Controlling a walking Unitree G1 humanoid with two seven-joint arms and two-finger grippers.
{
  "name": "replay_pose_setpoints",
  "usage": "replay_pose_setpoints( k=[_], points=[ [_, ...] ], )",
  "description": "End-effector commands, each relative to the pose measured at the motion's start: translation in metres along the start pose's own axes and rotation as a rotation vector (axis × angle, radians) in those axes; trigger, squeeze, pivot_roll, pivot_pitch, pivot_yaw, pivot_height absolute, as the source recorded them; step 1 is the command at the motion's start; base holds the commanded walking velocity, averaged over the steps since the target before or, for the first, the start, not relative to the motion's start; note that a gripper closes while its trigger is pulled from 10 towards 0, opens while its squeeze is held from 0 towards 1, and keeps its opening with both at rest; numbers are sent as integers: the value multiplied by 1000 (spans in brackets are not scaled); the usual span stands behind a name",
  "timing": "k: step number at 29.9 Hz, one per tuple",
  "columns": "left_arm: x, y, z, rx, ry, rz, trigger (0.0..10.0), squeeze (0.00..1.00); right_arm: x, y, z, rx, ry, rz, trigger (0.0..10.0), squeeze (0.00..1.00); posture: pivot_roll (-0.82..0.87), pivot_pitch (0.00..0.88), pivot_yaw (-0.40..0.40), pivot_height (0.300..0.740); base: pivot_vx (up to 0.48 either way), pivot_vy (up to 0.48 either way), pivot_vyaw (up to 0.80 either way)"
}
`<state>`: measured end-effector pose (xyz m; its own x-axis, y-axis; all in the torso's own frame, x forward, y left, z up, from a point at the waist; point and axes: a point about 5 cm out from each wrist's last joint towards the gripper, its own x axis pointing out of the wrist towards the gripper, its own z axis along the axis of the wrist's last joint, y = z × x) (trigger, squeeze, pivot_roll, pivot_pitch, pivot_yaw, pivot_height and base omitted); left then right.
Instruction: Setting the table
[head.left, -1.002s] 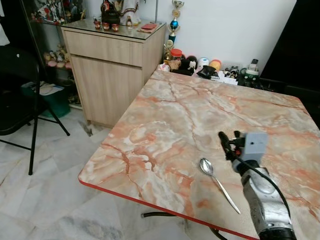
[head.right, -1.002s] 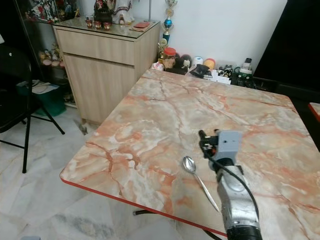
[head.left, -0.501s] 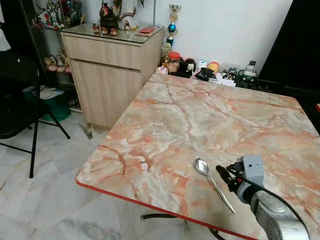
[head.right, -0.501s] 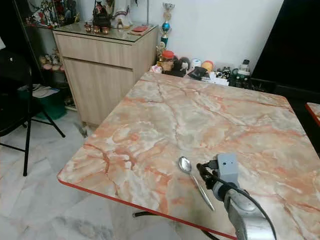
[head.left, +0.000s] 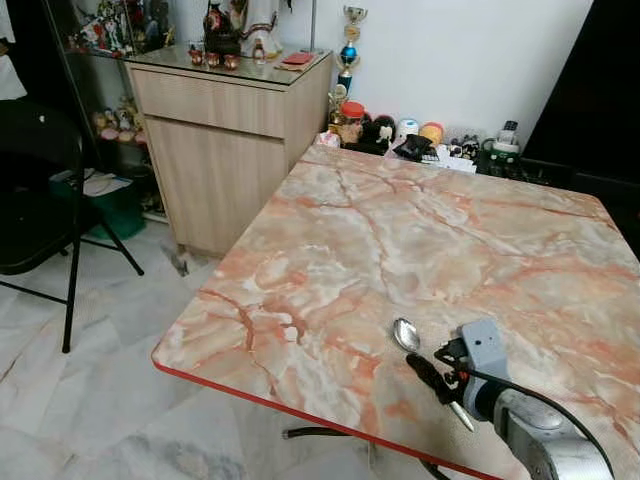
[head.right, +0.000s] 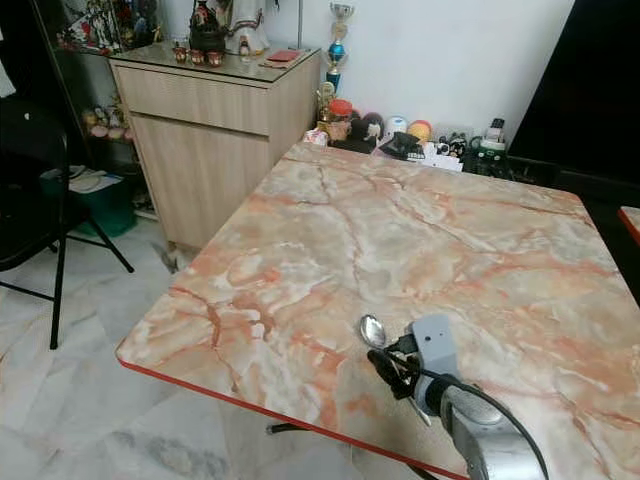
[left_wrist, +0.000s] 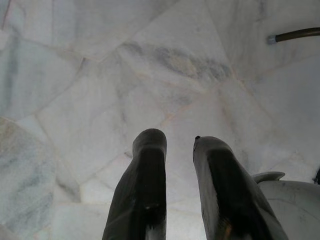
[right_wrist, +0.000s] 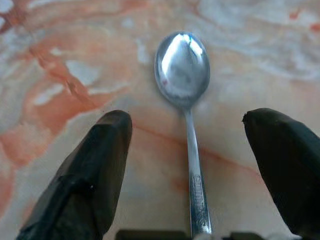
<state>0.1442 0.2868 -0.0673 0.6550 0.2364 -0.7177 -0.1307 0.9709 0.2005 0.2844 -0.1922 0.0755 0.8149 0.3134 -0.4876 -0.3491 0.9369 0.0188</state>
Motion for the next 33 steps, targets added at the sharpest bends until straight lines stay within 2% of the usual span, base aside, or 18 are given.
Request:
replay_pose_setpoints(
  k=[1,6,12,30,31,32,33],
  points=[
    [-1,-1,-5,22,23,-12,10000,0,4,0,-1,-7,5,-4,10000,0,128,14,-58,740,0,0,0],
    [-1,-2,-4,26,22,-17,10000,0,10,-1,-5,0,16,-3,10000,0,131,9,-57,740,0,0,0],
    [-1,-1,-4,35,23,-17,10000,0,16,5,-3,5,-20,57,10000,0,131,3,-55,740,0,0,0],
    [-2,-6,-7,49,27,-33,10000,0,27,0,-10,-3,-10,47,10000,0,131,0,-58,740,0,0,0],
    [-1,-6,-6,48,26,-33,10000,0,29,1,-13,-4,-2,56,9098,0,130,0,-60,740,0,0,0],
    [-1,-6,-6,48,25,-32,10000,0,30,1,-15,-3,3,61,9098,0,130,0,-60,740,0,0,0],
    [-1,-6,-5,47,24,-32,10000,0,30,1,-16,-3,7,63,8510,0,132,0,-62,740,0,0,0]
  ],
)
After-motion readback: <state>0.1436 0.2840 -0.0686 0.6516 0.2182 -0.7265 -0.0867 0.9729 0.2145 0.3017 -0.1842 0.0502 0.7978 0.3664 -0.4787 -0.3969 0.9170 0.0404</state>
